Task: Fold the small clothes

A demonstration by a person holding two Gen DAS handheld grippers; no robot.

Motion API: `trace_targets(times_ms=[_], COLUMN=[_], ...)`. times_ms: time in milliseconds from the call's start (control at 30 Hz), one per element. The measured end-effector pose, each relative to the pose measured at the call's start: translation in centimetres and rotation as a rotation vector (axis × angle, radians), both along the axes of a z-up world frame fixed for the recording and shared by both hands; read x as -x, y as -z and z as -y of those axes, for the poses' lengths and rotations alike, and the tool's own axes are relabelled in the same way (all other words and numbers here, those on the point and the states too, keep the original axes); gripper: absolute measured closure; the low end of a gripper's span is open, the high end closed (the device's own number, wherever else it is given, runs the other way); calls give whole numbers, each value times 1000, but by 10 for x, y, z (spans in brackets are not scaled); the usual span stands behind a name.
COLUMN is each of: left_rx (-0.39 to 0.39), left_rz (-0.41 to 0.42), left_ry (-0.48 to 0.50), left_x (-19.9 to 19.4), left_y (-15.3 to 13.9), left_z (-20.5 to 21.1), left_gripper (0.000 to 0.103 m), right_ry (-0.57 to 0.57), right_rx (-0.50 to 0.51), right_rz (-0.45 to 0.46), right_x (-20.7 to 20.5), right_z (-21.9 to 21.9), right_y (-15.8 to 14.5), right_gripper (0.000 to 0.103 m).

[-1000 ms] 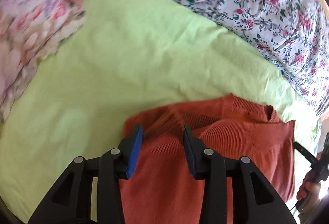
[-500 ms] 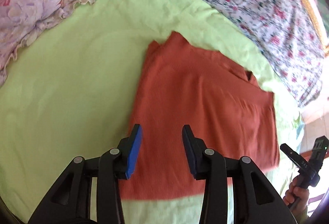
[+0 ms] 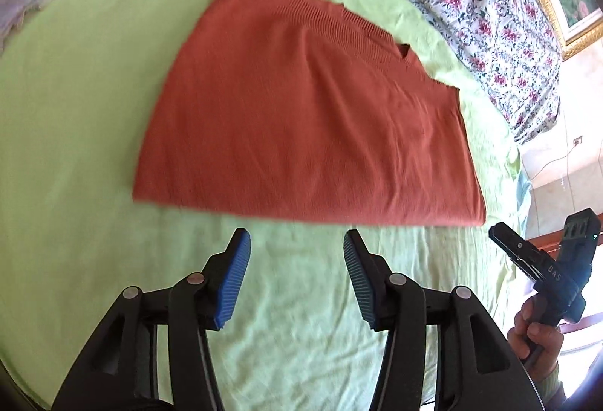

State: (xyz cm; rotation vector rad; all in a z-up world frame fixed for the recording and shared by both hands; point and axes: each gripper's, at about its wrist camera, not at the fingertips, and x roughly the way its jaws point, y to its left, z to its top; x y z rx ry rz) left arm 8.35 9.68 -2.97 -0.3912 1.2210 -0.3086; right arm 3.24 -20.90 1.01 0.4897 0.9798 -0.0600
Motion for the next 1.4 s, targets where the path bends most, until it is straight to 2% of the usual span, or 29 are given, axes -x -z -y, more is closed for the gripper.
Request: trace_targets(times_ms=[167,233,433,667,767,867,967,1233,1333,1400], left_rx=[37,43,107,110,129,184,205,156,126,100], left_rz=[-45,-50,-77,-94,-105,-114,-96,20,41,49], left_ry=[-53,-75,-159,-238,-315,-401,-456,-530,-544,-533], left_x=[7,6,-5,-12,-15,-19,-26,-55,-65,-71], left_y=[12,14,21,30,38,48,52,55,51,48], left_z=[2,2,0,-3,-13,-27,-34,-40,-41,-41], left_gripper=[48,46,44,42,36,36,36,36,42,83], right_ry=[-41,-47,-56,-74,-86,-97,-113,-154,-168,-176], right_rx=[-17,-20,-36,-50,-54,-59,-63,-74,-79,-83], right_rz=[-6,-6,-25,-39,-46,-51,-60,-66,-60,-55], right_x=[4,5,-1,-11,-15,-18,-22,-39,-45,-51], right_z=[-1,2,14,26,30,32,34,37,39,41], right_y=[1,1,5,11,13,13,15,17,17,17], right_gripper=[59,54,53,53,53,53,53,53,53,53])
